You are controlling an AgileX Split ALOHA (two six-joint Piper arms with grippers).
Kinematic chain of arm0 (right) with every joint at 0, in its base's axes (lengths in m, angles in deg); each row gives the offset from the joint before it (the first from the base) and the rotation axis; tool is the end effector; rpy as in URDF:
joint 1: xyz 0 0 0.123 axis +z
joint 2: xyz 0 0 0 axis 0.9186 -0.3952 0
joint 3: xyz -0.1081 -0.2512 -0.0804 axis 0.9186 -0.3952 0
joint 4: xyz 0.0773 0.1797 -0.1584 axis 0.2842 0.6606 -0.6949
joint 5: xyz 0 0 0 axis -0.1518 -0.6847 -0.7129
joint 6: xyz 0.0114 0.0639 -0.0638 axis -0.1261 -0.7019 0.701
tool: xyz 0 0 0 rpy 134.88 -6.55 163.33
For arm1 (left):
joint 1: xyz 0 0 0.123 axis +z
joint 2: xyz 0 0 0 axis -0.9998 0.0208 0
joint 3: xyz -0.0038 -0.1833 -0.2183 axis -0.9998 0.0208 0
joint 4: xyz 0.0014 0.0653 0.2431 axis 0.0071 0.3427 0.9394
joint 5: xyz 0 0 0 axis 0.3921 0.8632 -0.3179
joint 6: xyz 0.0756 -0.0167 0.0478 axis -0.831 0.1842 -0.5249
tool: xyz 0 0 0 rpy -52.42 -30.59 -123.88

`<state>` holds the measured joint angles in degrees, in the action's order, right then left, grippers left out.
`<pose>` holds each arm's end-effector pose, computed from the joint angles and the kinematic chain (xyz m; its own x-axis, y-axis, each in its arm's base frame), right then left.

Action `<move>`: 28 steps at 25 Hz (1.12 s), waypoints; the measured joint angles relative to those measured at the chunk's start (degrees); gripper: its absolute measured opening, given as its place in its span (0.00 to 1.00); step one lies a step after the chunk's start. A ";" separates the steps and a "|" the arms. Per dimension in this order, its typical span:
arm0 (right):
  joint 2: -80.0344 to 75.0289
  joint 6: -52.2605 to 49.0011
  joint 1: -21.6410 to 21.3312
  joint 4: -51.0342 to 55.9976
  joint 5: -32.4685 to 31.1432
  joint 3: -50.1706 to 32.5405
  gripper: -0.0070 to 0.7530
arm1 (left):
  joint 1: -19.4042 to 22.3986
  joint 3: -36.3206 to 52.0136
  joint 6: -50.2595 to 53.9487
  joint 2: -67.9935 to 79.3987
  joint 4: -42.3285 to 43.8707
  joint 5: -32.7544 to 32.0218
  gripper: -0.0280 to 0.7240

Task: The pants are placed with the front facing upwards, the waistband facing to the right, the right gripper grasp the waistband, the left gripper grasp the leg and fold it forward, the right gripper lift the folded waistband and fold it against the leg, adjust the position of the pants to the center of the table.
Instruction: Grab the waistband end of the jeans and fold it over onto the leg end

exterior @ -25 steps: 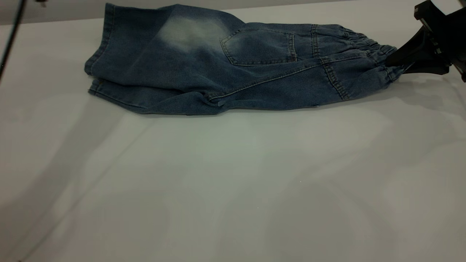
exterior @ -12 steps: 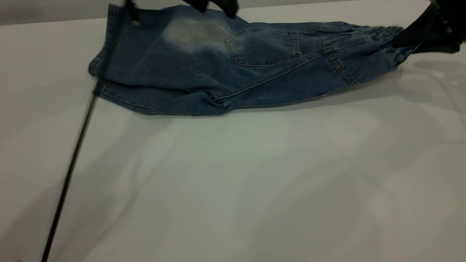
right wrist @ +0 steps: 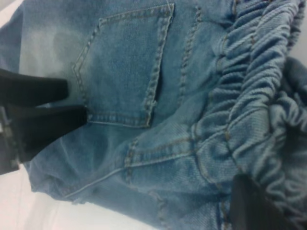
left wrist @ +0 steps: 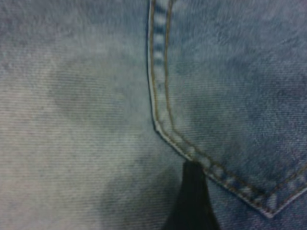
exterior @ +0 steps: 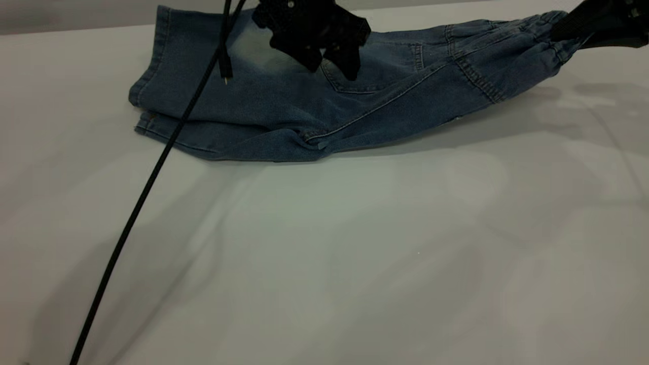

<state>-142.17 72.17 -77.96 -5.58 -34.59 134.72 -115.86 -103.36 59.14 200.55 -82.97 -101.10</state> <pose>0.3746 -0.0116 0.1117 -0.8921 0.2750 -0.3586 -0.0332 0.7514 0.6590 0.4582 -0.2499 0.0875 -0.7572 0.4648 -0.4589 0.5662 0.8174 -0.1064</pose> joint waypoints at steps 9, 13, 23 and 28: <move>3.12 -0.12 2.53 -0.32 -1.45 0.00 0.08 | -0.80 0.05 0.00 1.09 0.07 -0.11 0.71; 5.81 -0.69 3.28 -0.54 -2.75 0.00 0.08 | -0.96 0.05 0.00 1.09 0.15 -0.05 0.71; 11.19 -1.46 9.08 -0.35 -4.46 0.00 0.08 | -1.07 0.05 -0.15 1.11 0.38 -0.17 0.71; 11.19 -1.97 14.14 -0.24 -4.31 0.00 0.08 | -1.07 0.05 -0.15 1.16 0.38 -0.23 0.71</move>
<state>-130.97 70.20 -63.82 -5.82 -38.90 134.72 -116.93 -103.31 58.99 201.71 -82.59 -101.33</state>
